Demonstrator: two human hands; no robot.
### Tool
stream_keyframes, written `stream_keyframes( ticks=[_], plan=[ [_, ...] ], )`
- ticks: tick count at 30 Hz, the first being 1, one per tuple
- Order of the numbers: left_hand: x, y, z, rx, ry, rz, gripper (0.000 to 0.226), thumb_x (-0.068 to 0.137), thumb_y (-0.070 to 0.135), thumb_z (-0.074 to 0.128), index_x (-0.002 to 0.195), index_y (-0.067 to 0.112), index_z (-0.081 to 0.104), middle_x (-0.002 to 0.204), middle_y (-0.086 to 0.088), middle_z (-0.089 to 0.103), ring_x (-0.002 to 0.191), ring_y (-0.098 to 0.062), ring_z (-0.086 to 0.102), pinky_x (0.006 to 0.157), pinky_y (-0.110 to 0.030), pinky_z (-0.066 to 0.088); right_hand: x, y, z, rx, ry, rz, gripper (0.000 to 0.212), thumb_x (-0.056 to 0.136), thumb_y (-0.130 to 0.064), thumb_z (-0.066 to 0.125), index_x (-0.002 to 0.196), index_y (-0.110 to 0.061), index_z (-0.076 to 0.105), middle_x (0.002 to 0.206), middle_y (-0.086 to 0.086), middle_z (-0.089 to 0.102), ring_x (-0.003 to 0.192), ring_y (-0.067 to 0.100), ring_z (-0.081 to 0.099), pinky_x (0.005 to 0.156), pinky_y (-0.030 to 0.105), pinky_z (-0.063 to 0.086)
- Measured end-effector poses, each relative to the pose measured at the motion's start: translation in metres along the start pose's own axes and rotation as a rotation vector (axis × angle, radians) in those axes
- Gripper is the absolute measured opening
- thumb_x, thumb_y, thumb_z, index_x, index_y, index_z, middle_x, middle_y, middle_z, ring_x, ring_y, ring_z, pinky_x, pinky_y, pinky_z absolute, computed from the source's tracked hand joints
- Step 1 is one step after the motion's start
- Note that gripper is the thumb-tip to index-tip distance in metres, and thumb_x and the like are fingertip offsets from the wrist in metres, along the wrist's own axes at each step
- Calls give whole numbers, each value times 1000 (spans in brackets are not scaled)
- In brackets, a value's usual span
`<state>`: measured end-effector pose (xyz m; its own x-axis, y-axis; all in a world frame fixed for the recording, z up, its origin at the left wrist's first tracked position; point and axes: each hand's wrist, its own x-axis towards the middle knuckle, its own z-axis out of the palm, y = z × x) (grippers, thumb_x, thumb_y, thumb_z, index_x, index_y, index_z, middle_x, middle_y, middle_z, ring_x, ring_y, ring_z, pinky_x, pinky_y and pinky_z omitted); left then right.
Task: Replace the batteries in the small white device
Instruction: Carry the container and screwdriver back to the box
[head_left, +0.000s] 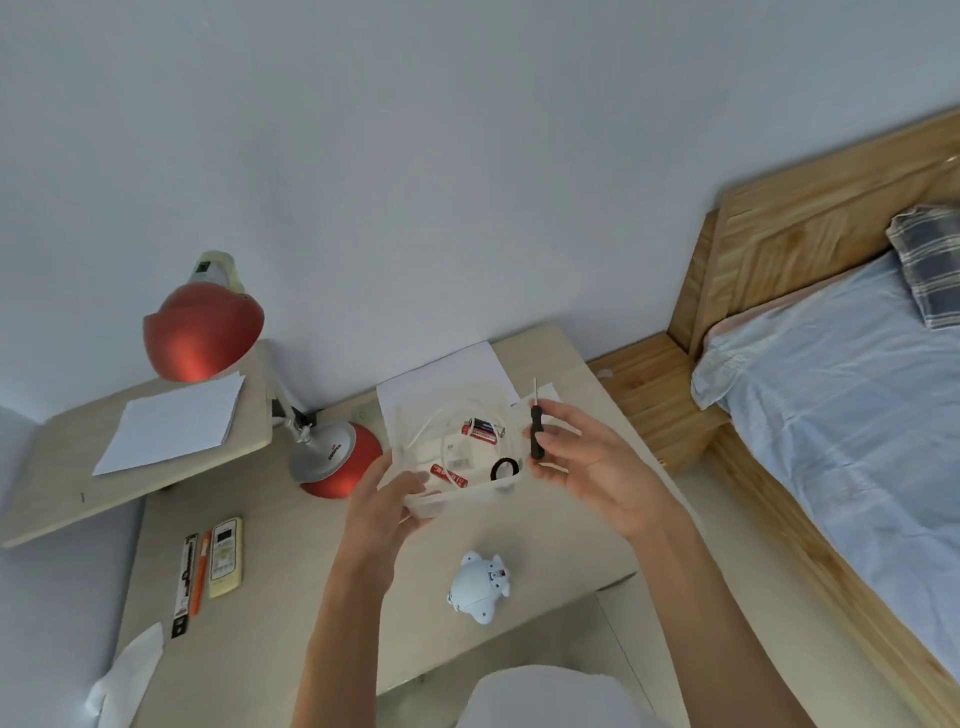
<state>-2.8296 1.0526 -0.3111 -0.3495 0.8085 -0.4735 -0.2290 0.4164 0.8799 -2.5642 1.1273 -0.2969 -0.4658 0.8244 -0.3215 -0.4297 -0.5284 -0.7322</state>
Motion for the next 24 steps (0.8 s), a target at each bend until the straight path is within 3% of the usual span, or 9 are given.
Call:
stream_keyframes(
  ticks=[8, 14, 17, 24],
  plan=[
    [-45, 36, 27, 73, -265, 68, 37, 95, 6, 65, 123, 27, 77, 121, -12, 78, 102, -29, 77, 99, -49, 60, -102, -18, 14, -69, 187, -231, 45, 95, -2, 72, 139, -14, 67, 112, 16, 72, 94, 30, 68, 85, 39, 60],
    [-89, 23, 48, 133, -450, 76, 35, 96, 6, 63, 125, 20, 75, 121, -18, 76, 97, -22, 77, 97, -46, 60, -204, 15, 19, -55, 434, -396, 40, 97, -3, 70, 134, -18, 71, 112, 10, 75, 93, 28, 72, 86, 40, 62],
    [-116, 12, 67, 174, -539, 71, 37, 98, 8, 61, 127, 25, 76, 118, -12, 79, 99, -20, 79, 97, -47, 60, -255, 31, 12, -26, 540, -443, 41, 96, -4, 71, 134, -17, 70, 110, 8, 75, 91, 27, 72, 84, 39, 61],
    [-190, -4, 132, 286, -737, 94, 33, 96, 8, 68, 122, 26, 77, 117, -9, 80, 105, -27, 79, 104, -55, 59, -376, 44, -13, 67, 727, -610, 41, 98, -8, 70, 137, -18, 70, 109, 8, 72, 90, 21, 69, 87, 40, 56]
  ],
)
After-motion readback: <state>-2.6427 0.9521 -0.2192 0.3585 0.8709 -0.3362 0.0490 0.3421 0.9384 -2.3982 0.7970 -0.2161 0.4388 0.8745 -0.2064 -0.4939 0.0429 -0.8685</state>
